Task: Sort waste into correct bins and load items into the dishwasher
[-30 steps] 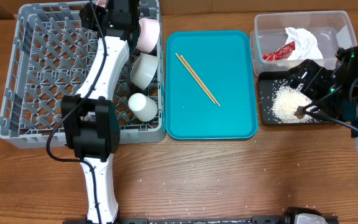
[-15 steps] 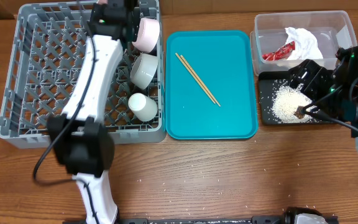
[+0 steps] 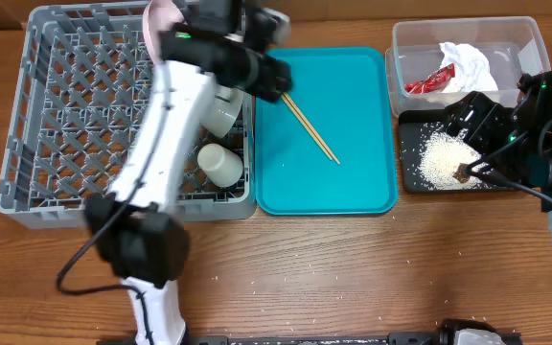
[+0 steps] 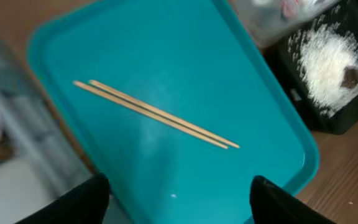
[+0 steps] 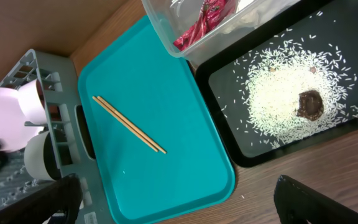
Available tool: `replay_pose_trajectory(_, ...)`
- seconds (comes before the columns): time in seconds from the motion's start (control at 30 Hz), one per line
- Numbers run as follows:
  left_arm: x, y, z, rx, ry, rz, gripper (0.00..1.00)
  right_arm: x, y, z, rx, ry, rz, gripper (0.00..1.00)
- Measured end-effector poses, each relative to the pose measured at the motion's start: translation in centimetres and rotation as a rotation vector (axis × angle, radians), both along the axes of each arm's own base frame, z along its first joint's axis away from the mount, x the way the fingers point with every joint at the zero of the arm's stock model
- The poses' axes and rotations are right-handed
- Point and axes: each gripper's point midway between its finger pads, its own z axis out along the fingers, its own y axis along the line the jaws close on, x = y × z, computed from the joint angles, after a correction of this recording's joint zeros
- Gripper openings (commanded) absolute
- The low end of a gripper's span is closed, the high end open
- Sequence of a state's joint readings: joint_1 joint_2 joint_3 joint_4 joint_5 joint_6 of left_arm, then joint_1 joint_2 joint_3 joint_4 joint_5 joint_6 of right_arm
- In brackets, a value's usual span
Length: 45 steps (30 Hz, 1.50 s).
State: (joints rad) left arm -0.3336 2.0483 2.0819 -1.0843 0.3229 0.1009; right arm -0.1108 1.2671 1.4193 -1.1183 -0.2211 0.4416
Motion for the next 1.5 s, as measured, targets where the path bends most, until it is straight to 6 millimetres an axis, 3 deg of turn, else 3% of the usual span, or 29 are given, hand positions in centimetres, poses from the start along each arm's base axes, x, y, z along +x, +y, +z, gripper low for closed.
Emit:
replay_pose_trajectory(0.1, -1.5, -5.0, -2.5, 0.09, 0.007, -0.004, 0.8, 0.0, 0.0, 0.0, 0.0, 0.0, 0.0, 1.0)
replay_pose_trajectory(0.23, -3.6, -9.6, -5.5, 0.195, 0.001, 0.001, 0.83, 0.0, 0.0, 0.0, 0.0, 0.0, 0.0, 1.0)
replay_pose_trajectory(0.37, -5.6, -12.6, -10.2, 0.275, 0.053, 0.001, 0.84, 0.0, 0.0, 0.0, 0.0, 0.0, 0.0, 1.0)
replay_pose_trajectory(0.5, -3.5, -11.2, -14.0, 0.325, 0.08, 0.076, 0.86, 0.0, 0.0, 0.0, 0.0, 0.0, 0.0, 1.0)
replay_pose_trajectory(0.67, -0.7, -9.6, -15.3, 0.316, 0.061, 0.137, 0.92, 0.0, 0.0, 0.0, 0.0, 0.0, 0.0, 1.0)
replay_pose_trajectory(0.8, -0.3, -9.4, -16.1, 0.321, 0.069, 0.144, 0.98, 0.0, 0.0, 0.0, 0.0, 0.0, 0.0, 1.0)
replay_pose_trajectory(0.97, -0.6, -8.8, -19.7, 0.362, 0.123, 0.136, 0.96, 0.0, 0.0, 0.0, 0.0, 0.0, 0.0, 1.0)
replay_pose_trajectory(1.2, 0.7, -8.8, -19.5, 0.349, 0.077, 0.105, 0.91, 0.0, 0.0, 0.0, 0.0, 0.0, 0.0, 1.0)
replay_pose_trajectory(1.5, 0.5, -8.6, -19.6, 0.369, 0.073, 0.066, 0.87, 0.0, 0.0, 0.0, 0.0, 0.0, 0.0, 1.0)
